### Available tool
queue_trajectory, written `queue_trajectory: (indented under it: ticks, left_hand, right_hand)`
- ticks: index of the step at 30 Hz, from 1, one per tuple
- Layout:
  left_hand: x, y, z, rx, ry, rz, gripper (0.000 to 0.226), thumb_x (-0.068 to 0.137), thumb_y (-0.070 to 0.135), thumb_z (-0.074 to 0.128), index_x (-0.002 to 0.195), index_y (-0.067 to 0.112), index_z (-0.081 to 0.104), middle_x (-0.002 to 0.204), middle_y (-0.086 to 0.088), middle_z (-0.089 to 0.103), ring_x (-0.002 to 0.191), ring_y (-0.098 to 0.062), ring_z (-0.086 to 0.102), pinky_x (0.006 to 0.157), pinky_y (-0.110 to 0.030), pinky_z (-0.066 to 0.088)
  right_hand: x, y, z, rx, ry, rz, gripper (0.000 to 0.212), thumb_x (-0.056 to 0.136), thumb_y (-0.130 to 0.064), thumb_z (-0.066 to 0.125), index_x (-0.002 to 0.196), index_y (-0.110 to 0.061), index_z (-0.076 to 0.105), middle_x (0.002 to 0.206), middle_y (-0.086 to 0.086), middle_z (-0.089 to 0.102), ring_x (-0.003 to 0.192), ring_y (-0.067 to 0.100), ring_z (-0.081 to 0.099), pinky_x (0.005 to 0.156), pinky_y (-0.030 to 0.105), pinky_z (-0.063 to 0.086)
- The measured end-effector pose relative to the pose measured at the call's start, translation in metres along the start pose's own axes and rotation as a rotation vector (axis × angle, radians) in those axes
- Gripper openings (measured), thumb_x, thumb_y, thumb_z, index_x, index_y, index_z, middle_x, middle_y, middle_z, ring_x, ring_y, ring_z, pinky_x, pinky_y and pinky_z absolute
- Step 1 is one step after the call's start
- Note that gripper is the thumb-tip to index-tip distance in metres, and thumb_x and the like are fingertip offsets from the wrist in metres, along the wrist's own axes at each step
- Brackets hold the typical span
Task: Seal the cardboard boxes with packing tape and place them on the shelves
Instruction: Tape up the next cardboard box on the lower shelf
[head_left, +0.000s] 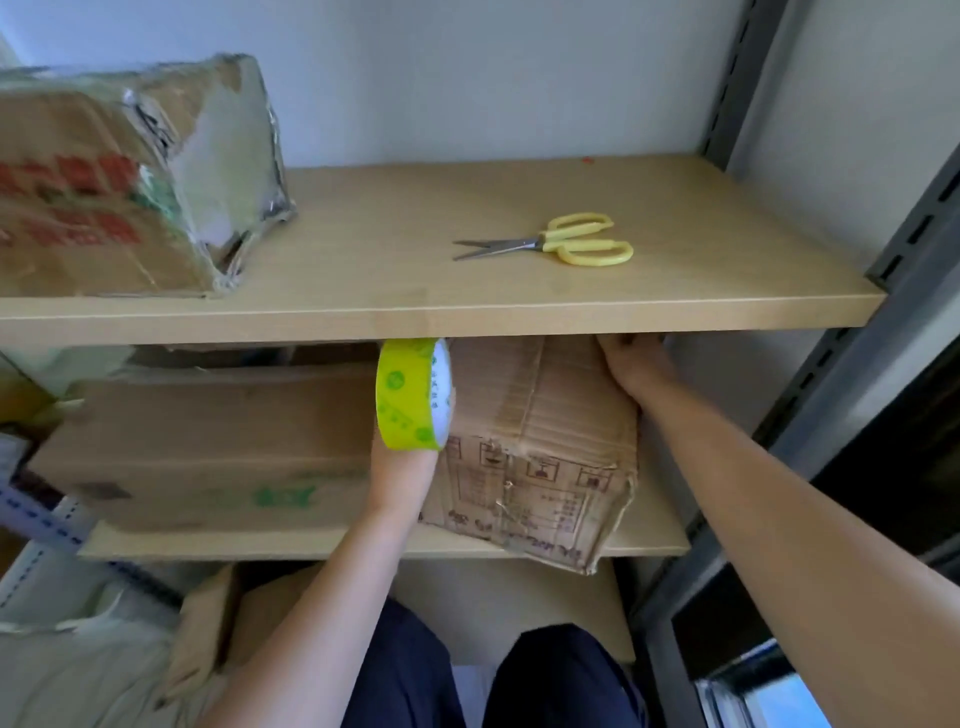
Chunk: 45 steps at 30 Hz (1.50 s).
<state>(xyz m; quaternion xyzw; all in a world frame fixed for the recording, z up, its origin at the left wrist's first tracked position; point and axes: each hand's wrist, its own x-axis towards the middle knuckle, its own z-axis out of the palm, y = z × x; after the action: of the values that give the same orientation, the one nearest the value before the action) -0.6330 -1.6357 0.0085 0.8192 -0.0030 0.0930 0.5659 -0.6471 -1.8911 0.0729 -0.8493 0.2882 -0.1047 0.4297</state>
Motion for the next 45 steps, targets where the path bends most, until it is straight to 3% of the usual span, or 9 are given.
queue_trajectory:
  ticks: [6, 14, 18, 22, 25, 31, 36, 42, 45]
  left_hand:
    - [-0.018, 0.008, -0.003, -0.13, -0.049, -0.162, 0.026, 0.097, 0.035, 0.059, 0.114, 0.015, 0.06, 0.093, -0.016, 0.061, 0.096, -0.025, 0.06, 0.067, -0.031, 0.041]
    - [-0.027, 0.03, -0.023, -0.114, -0.208, -0.04, 0.01, 0.097, 0.019, 0.055, 0.103, 0.021, 0.063, 0.092, 0.002, 0.062, 0.092, -0.028, 0.058, 0.077, -0.029, 0.039]
    - [-0.015, 0.028, -0.055, -0.063, -0.507, -0.173, 0.068, 0.088, 0.056, 0.061, 0.147, 0.029, 0.039, 0.141, 0.006, 0.052, 0.124, -0.018, 0.05, 0.105, -0.038, 0.04]
    - [-0.014, 0.031, -0.085, -0.171, -0.22, -0.062, 0.058, 0.093, -0.003, 0.047, 0.147, 0.018, 0.041, 0.144, 0.001, 0.048, 0.133, -0.016, 0.044, 0.112, -0.033, 0.034]
    - [-0.015, 0.043, -0.094, -0.298, -0.046, -0.046, 0.052, 0.087, -0.014, 0.033, 0.111, 0.021, 0.062, 0.116, -0.006, 0.063, 0.113, -0.024, 0.059, 0.101, -0.038, 0.047]
    - [-0.012, 0.034, -0.071, -0.343, -0.367, -0.373, 0.042, 0.104, 0.041, 0.041, 0.141, 0.022, 0.049, 0.143, -0.003, 0.053, 0.131, -0.025, 0.051, 0.109, -0.036, 0.039]
    - [-0.026, 0.006, -0.049, -0.192, -0.482, -0.439, 0.077, 0.084, 0.082, 0.032, 0.138, 0.032, 0.055, 0.143, 0.001, 0.055, 0.132, -0.026, 0.048, 0.111, -0.044, 0.035]
    - [-0.088, -0.008, -0.077, -0.326, -0.45, -0.532, 0.055, 0.089, 0.064, 0.047, 0.126, 0.026, 0.06, 0.122, -0.005, 0.064, 0.111, -0.022, 0.059, 0.095, -0.037, 0.047]
    - [-0.109, -0.034, -0.072, -0.385, -0.438, -0.584, 0.106, 0.05, 0.095, 0.059, 0.131, 0.028, 0.058, 0.134, -0.003, 0.06, 0.122, -0.022, 0.055, 0.109, -0.044, 0.041]
  right_hand:
    - [-0.097, 0.017, 0.003, -0.167, -0.276, -0.186, 0.095, 0.081, -0.081, 0.044, 0.155, -0.045, -0.003, 0.164, -0.001, -0.02, 0.15, 0.035, 0.014, 0.119, 0.044, 0.023]
    - [-0.112, 0.031, 0.003, -0.481, -0.277, -0.273, 0.09, 0.073, -0.083, 0.028, 0.153, -0.049, 0.006, 0.164, -0.009, -0.014, 0.151, 0.036, -0.007, 0.122, 0.054, 0.009]
    - [-0.13, 0.013, -0.003, -0.571, -0.132, -0.354, 0.085, 0.083, -0.08, 0.025, 0.156, -0.037, 0.016, 0.165, -0.004, -0.001, 0.152, 0.024, -0.007, 0.122, 0.05, 0.003]
    - [-0.157, -0.039, -0.004, -0.126, -0.085, -0.424, 0.08, 0.084, -0.073, 0.036, 0.151, -0.03, 0.035, 0.16, -0.003, 0.029, 0.149, 0.015, 0.023, 0.121, 0.044, 0.024]
    - [-0.152, -0.052, 0.009, -0.455, -0.105, -0.504, 0.083, 0.085, -0.077, 0.032, 0.155, -0.032, 0.024, 0.164, -0.005, 0.016, 0.152, 0.019, 0.005, 0.123, 0.049, 0.005]
    - [-0.13, 0.002, 0.012, -0.187, 0.033, 0.125, 0.088, 0.09, -0.071, 0.04, 0.158, -0.025, 0.009, 0.155, 0.018, 0.036, 0.116, 0.035, 0.057, 0.1, 0.044, 0.049]
    - [-0.145, 0.01, 0.002, 0.078, -0.006, 0.161, 0.079, 0.091, -0.056, 0.058, 0.153, -0.014, 0.031, 0.133, 0.012, 0.059, 0.087, 0.021, 0.065, 0.068, 0.029, 0.053]
    - [-0.185, 0.037, -0.028, 0.051, -0.154, 0.242, 0.081, 0.085, -0.061, 0.063, 0.149, -0.018, 0.038, 0.142, 0.01, 0.052, 0.118, 0.027, 0.055, 0.098, 0.031, 0.044]
    - [-0.209, 0.057, -0.024, 0.212, -0.251, 0.316, 0.104, 0.061, -0.081, 0.069, 0.146, -0.028, 0.041, 0.134, 0.004, 0.059, 0.111, 0.023, 0.061, 0.099, 0.034, 0.048]
